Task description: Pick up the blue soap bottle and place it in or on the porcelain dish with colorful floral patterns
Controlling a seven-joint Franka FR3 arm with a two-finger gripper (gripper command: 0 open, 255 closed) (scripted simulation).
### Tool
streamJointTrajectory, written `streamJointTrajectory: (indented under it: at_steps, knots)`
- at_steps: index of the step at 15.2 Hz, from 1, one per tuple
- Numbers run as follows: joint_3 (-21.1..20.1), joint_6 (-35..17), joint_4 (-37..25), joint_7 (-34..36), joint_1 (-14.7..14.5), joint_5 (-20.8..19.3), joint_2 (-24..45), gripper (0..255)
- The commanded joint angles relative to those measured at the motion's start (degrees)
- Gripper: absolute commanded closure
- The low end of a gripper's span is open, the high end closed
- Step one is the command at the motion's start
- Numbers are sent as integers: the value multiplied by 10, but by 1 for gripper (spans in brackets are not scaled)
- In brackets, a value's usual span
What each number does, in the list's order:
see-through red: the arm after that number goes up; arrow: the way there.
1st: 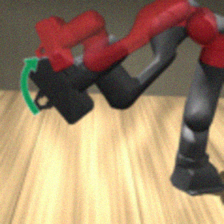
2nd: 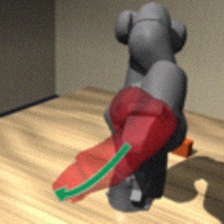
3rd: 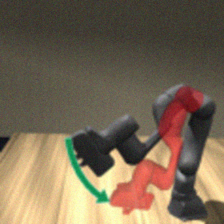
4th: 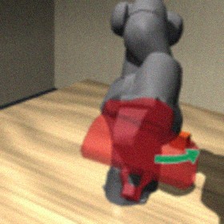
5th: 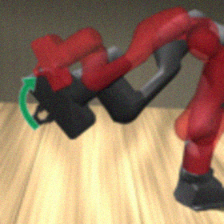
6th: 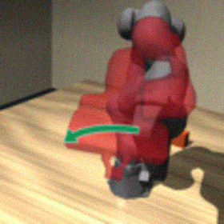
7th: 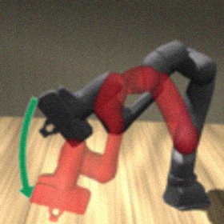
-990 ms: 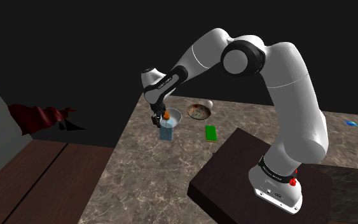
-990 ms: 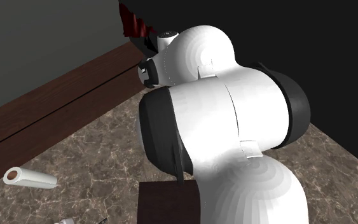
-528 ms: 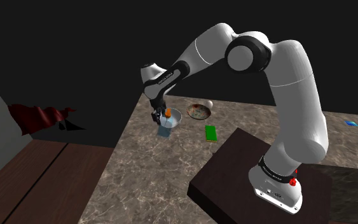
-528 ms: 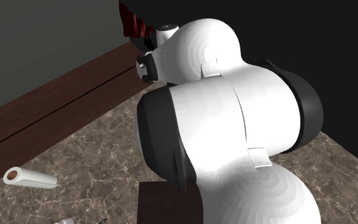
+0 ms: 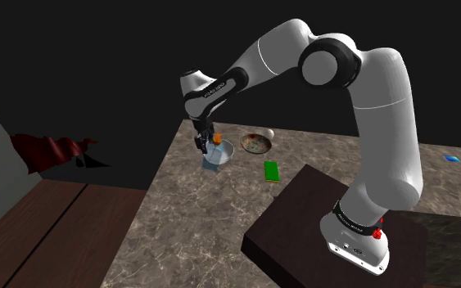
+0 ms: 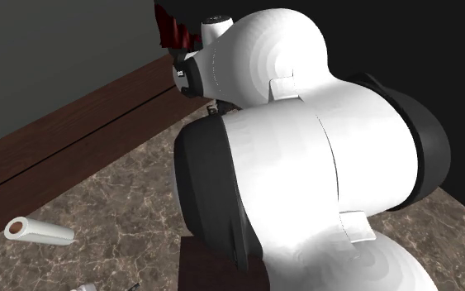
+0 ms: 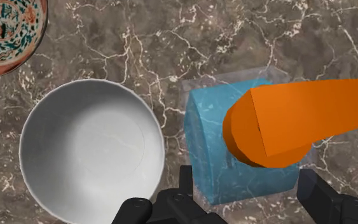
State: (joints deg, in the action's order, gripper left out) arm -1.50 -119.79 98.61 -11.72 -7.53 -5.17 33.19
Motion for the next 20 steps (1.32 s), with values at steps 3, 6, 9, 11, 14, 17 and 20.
streamJointTrajectory:
  at_steps: [3,6,9,11,14,17,20]
  knots:
    - [-1,23,-5,-2,0,1,-18,255]
    - [-1,40,-9,-3,0,2,-31,255]
    - [-2,58,-14,-4,0,3,-43,255]
    - [6,54,-3,-27,17,2,-52,255]
    - [17,50,8,-60,41,0,-62,255]
    - [29,47,12,-95,66,-2,-67,255]
    - [40,47,11,-129,90,-4,-68,255]
